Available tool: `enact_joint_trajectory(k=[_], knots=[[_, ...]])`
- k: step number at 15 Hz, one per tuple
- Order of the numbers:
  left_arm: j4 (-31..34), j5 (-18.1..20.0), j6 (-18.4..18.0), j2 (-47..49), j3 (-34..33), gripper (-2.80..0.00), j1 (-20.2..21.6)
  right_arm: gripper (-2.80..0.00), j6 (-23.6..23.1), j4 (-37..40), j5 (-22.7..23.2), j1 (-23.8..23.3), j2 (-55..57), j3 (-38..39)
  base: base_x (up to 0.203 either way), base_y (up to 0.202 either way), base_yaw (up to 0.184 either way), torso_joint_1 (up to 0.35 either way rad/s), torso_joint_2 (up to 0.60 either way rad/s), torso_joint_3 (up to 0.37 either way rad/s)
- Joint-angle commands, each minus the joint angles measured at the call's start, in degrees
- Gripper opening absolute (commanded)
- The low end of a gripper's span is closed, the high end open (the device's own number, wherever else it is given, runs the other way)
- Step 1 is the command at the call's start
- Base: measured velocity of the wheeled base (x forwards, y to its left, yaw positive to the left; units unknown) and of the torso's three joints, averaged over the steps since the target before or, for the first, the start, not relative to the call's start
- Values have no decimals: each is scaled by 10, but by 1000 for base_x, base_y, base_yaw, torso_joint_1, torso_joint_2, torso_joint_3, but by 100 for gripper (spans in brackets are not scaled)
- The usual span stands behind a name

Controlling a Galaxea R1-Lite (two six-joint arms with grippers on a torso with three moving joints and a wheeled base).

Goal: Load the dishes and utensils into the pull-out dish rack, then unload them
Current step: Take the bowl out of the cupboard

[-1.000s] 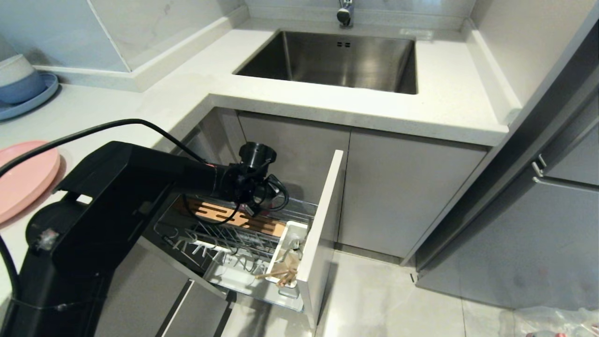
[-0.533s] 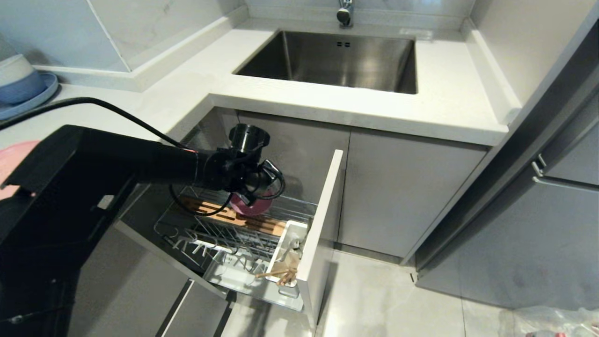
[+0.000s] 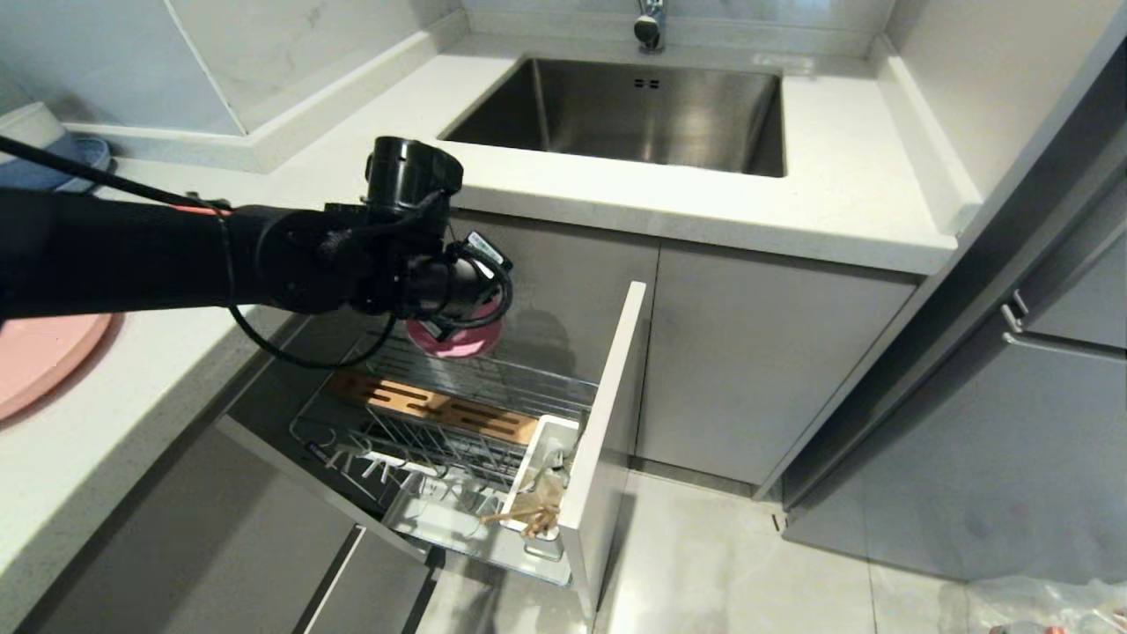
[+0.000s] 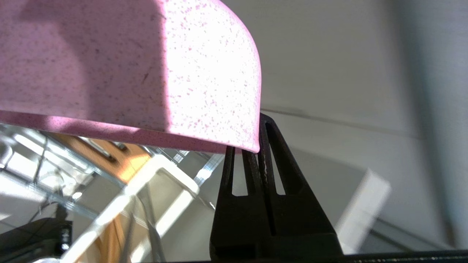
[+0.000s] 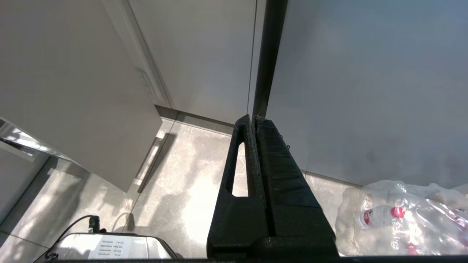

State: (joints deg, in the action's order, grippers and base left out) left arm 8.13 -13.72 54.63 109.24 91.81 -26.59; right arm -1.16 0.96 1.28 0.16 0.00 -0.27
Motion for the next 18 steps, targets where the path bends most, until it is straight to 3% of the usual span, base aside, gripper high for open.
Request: enact_joint_trajectory(k=[1,4,7,9,12,14,16,18], knots=[[13,-11,2,-73,-4,-280,-17,-280,-1,0,0,0,0,0,0,0,0,0,0,0],[68,-69,-45,-159,1,-280,-51,-280,-1,0,0,0,0,0,0,0,0,0,0,0],[159,-125,-106,-229,43,-280,-42,-280,-1,0,0,0,0,0,0,0,0,0,0,0],[230,-146,-153,-255,84,-280,20,-280,-1,0,0,0,0,0,0,0,0,0,0,0],[264,-142,-254,-290,108,-280,139,-280,0,0,0,0,0,0,0,0,0,0,0,0],[272,-105,-320,-311,110,-280,250,-280,-1,0,0,0,0,0,0,0,0,0,0,0],[299,-44,-391,-324,112,-280,374,-280,-1,0,0,0,0,0,0,0,0,0,0,0],[343,-1,-487,-332,112,-280,449,-280,-1,0,0,0,0,0,0,0,0,0,0,0]])
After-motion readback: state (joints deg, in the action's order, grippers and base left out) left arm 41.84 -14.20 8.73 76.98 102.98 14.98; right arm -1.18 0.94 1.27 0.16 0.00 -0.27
